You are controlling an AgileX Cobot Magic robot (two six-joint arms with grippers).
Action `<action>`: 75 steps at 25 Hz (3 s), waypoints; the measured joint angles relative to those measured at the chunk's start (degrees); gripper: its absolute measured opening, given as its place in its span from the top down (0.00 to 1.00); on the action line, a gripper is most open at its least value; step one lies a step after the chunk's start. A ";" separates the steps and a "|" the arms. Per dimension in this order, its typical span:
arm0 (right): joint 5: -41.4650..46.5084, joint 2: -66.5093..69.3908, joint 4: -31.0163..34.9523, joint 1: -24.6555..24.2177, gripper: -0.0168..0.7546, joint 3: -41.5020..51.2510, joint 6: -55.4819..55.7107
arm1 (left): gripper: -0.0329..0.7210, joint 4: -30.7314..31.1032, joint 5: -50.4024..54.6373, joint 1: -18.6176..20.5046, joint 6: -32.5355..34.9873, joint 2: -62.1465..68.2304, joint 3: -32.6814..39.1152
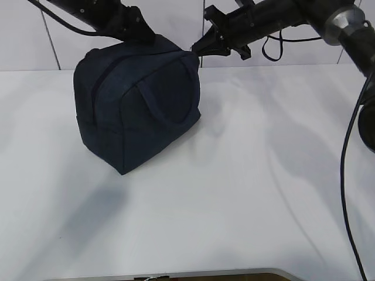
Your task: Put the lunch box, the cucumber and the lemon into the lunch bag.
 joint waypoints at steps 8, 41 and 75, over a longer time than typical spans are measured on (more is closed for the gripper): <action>0.00 0.00 0.00 0.00 0.97 0.00 0.00 | 0.68 0.13 2.64 0.00 -1.10 0.00 0.00; 0.03 4.16 -10.97 0.00 0.97 -0.16 4.91 | 0.96 -4.91 6.87 -0.23 2.07 0.53 0.00; -0.57 5.25 -2.98 -0.66 0.63 -0.51 -2.03 | 0.96 -4.42 6.97 -0.37 2.34 1.07 0.00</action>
